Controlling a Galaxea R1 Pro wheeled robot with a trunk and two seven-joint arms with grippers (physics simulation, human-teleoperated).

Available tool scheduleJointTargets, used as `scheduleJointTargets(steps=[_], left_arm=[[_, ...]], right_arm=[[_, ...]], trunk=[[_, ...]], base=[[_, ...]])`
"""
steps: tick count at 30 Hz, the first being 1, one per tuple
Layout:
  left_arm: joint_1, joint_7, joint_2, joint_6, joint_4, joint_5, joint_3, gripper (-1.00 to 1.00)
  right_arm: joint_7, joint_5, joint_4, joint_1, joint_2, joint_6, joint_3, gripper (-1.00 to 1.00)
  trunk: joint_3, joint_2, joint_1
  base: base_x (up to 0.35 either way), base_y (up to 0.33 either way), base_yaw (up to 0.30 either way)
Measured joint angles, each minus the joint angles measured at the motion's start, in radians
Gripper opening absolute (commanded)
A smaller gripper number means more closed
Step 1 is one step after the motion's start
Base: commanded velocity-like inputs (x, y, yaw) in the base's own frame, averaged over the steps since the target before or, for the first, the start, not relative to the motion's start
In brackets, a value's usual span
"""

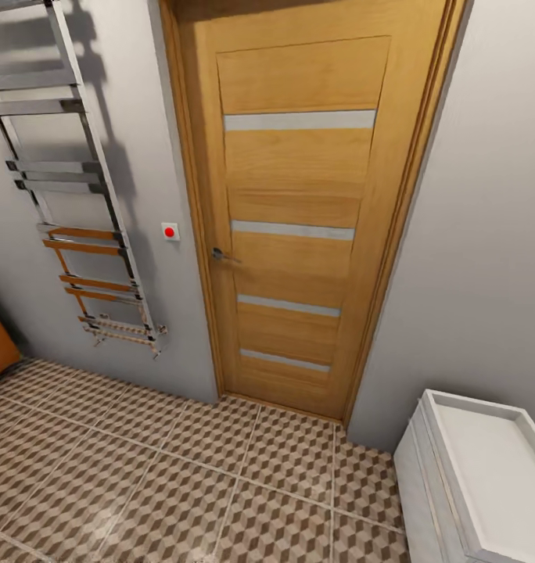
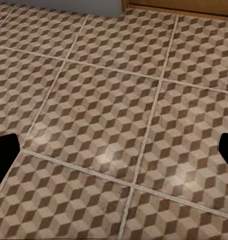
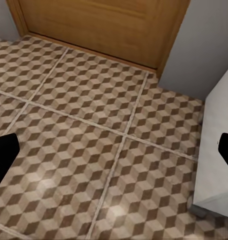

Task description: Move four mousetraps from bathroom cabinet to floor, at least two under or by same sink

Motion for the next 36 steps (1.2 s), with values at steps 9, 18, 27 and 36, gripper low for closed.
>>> scheduleJointTargets(steps=[9, 18, 27, 36], left_arm=[[0.000, 0.000, 0.000, 0.000, 0.000, 0.000, 0.000, 1.00], [0.000, 0.000, 0.000, 0.000, 0.000, 0.000, 0.000, 1.00], [0.000, 0.000, 0.000, 0.000, 0.000, 0.000, 0.000, 1.00], [0.000, 0.000, 0.000, 0.000, 0.000, 0.000, 0.000, 1.00]], right_arm=[[0.000, 0.000, 0.000, 0.000, 0.000, 0.000, 0.000, 1.00], [0.000, 0.000, 0.000, 0.000, 0.000, 0.000, 0.000, 1.00], [0.000, 0.000, 0.000, 0.000, 0.000, 0.000, 0.000, 1.00], [0.000, 0.000, 0.000, 0.000, 0.000, 0.000, 0.000, 1.00]], trunk=[[-0.005, 0.000, 0.000], [-0.010, 0.000, 0.000], [-0.014, 0.000, 0.000], [-0.019, 0.000, 0.000]], base=[[0.000, 0.000, 0.269], [0.000, 0.000, 0.269], [0.000, 0.000, 0.269], [0.000, 0.000, 0.266]])
